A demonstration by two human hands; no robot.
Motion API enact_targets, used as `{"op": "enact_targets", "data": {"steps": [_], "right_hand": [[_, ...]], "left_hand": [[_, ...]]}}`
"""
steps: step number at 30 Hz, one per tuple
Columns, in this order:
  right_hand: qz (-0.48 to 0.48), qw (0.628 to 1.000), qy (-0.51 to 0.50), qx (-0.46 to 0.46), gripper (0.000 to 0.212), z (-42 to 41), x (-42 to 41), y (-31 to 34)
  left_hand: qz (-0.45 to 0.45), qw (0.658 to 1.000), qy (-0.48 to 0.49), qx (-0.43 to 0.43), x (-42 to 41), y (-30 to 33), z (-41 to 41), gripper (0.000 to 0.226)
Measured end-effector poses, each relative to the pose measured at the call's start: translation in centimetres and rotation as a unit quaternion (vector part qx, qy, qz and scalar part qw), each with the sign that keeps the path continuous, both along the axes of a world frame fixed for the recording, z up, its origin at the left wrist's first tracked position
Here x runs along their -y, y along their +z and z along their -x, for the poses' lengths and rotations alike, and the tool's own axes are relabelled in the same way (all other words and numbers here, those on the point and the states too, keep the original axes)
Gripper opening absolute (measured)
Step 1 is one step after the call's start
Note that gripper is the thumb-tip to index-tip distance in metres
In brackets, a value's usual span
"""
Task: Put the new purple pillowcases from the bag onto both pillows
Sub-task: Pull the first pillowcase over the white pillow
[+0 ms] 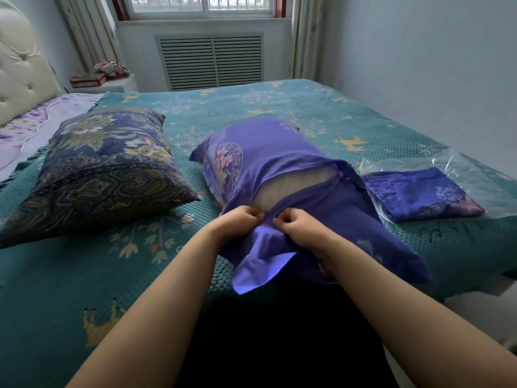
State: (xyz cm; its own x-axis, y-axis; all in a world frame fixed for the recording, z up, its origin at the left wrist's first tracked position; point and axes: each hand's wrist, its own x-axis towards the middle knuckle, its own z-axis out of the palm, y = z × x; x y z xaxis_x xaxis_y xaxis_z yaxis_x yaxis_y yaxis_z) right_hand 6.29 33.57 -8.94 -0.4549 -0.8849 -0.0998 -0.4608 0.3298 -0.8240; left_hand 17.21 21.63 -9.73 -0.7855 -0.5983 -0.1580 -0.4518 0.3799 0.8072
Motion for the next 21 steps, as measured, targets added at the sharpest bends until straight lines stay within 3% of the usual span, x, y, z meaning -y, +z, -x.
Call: {"op": "enact_targets", "data": {"steps": [2, 4, 6, 8, 11, 13, 16, 19, 21], "right_hand": [[-0.013, 0.999, -0.013, -0.044, 0.031, -0.2, 0.0, -0.7], [-0.019, 0.995, -0.041, -0.091, 0.025, -0.1, 0.1, -1.2], [-0.031, 0.992, -0.059, -0.109, 0.020, 0.3, 0.3, -1.2], [-0.042, 0.992, -0.061, -0.105, 0.018, 0.9, 0.8, -1.3], [-0.049, 0.992, -0.073, -0.086, 0.014, 1.5, 1.4, -1.5], [-0.063, 0.991, -0.081, -0.090, 0.016, 1.6, 1.8, -1.7], [-0.084, 0.981, -0.033, -0.169, 0.018, 1.1, 1.7, -1.2], [0.024, 0.949, 0.043, -0.311, 0.017, -0.2, 1.8, 0.4], [0.016, 0.923, 0.101, -0.371, 0.022, -0.7, 2.3, 1.6]], "left_hand": [[-0.001, 0.997, -0.020, 0.080, 0.4, 0.0, 0.0, 0.018], [0.141, 0.987, 0.022, 0.077, 0.3, 0.4, 0.2, 0.018], [0.344, 0.935, 0.082, -0.034, -1.5, 1.1, -0.4, 0.022], [0.442, 0.887, 0.058, -0.122, -4.1, 1.4, -1.7, 0.035], [0.454, 0.890, -0.034, -0.013, -6.6, 0.9, -3.4, 0.072], [0.483, 0.869, -0.093, 0.062, -6.7, 0.0, -4.0, 0.092], [0.535, 0.837, -0.102, 0.043, -5.9, -2.0, -4.5, 0.058], [0.560, 0.822, -0.098, 0.032, -5.6, -2.8, -4.6, 0.043], [0.573, 0.811, -0.112, 0.036, -6.0, -2.7, -4.7, 0.031]]}}
